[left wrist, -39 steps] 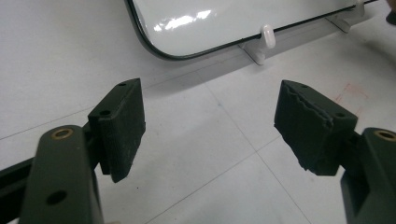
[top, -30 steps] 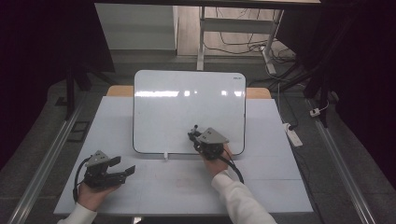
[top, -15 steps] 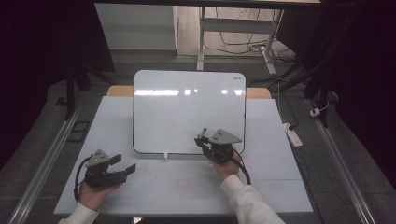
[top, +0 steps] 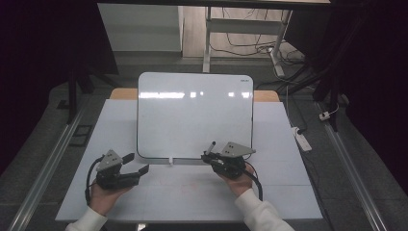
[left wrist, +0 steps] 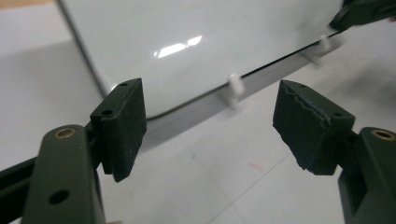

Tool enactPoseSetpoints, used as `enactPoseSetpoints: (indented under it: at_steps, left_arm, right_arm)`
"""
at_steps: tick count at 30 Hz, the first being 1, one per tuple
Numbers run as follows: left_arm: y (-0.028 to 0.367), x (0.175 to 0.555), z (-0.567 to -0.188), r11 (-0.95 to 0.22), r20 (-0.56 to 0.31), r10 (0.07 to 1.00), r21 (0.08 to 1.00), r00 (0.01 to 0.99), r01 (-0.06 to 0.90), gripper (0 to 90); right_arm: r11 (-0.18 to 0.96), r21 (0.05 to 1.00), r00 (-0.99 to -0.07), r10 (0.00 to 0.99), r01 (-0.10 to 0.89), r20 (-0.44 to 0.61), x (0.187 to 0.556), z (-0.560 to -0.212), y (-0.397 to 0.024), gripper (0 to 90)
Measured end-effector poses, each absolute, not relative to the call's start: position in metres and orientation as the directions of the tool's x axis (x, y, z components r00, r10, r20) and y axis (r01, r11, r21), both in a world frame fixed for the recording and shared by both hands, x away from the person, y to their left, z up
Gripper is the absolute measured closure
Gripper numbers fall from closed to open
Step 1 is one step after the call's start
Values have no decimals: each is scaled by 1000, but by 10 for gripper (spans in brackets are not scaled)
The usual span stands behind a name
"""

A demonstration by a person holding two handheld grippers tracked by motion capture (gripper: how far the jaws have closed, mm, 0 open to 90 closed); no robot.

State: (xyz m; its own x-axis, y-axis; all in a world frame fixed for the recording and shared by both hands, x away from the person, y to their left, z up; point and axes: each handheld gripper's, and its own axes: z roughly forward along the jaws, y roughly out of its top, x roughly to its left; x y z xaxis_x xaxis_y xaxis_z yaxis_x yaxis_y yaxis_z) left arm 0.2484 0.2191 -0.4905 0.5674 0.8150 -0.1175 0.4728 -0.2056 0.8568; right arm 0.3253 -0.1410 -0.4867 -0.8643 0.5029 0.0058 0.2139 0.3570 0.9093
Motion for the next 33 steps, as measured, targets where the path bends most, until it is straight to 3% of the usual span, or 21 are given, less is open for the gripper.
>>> enactPoseSetpoints:
  at_steps: [11,17,21,27,33]
  left_arm:
    - [151,261,-462,-290,-67,709,880,702,376,278]
    - [121,268,-451,-320,-43,653,889,756,327,329]
    - [109,271,-448,-343,-22,618,892,786,295,438]
    - [102,273,-446,-363,-10,575,893,818,265,708]
    - [99,274,-445,-383,19,587,887,809,257,819]
  right_arm:
    - [379,899,-905,424,218,41,315,-489,-120,777]
    - [383,895,-917,395,228,64,312,-491,-112,776]
    - [385,890,-918,389,243,82,310,-493,-109,777]
    - [388,887,-920,382,250,92,309,-494,-107,776]
    - [376,884,-915,385,277,123,310,-496,-105,775]
